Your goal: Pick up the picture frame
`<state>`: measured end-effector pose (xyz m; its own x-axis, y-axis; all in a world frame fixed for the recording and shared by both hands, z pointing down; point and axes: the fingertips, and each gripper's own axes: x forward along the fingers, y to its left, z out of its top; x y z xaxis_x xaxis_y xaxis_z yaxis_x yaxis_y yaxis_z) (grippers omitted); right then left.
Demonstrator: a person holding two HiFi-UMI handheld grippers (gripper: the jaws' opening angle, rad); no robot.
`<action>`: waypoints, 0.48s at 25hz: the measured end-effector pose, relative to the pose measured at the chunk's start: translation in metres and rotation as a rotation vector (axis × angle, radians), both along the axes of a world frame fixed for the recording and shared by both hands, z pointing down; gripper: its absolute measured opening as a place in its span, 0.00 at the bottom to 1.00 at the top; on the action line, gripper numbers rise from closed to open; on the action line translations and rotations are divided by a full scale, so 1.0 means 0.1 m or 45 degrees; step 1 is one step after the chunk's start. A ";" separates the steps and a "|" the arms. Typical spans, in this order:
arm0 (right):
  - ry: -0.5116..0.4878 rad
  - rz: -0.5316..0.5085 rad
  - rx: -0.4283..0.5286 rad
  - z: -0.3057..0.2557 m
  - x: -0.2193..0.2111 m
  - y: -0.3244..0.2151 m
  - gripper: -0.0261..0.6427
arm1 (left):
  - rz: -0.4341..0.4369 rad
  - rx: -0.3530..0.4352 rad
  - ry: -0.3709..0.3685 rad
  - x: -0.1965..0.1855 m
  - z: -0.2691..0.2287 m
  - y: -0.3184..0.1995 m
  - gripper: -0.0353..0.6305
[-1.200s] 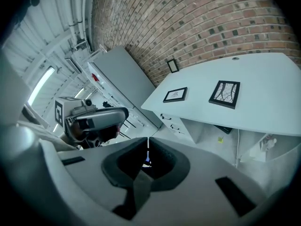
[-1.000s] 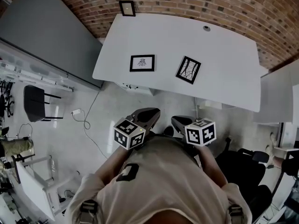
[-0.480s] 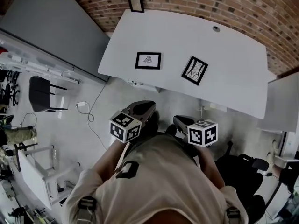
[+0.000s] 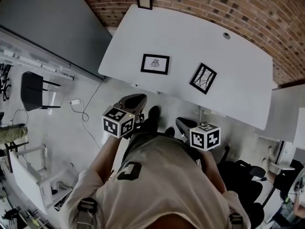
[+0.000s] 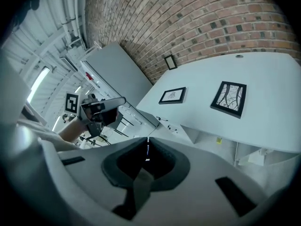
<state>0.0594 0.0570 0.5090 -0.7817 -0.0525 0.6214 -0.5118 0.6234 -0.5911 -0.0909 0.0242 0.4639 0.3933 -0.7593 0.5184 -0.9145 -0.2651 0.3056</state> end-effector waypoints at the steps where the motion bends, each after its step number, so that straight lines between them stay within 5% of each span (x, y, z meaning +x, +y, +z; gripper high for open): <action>1: 0.018 -0.001 0.003 0.00 -0.05 -0.04 0.05 | -0.005 0.003 0.002 -0.10 0.01 -0.06 0.08; 12: 0.208 -0.078 0.080 0.00 -0.61 -0.38 0.05 | -0.053 0.022 0.029 -0.99 0.15 -0.58 0.08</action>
<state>-0.0019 0.0189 0.5094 -0.6736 -0.0506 0.7374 -0.5576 0.6897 -0.4620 -0.1894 -0.0338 0.4786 0.3724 -0.7841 0.4965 -0.9178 -0.2320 0.3221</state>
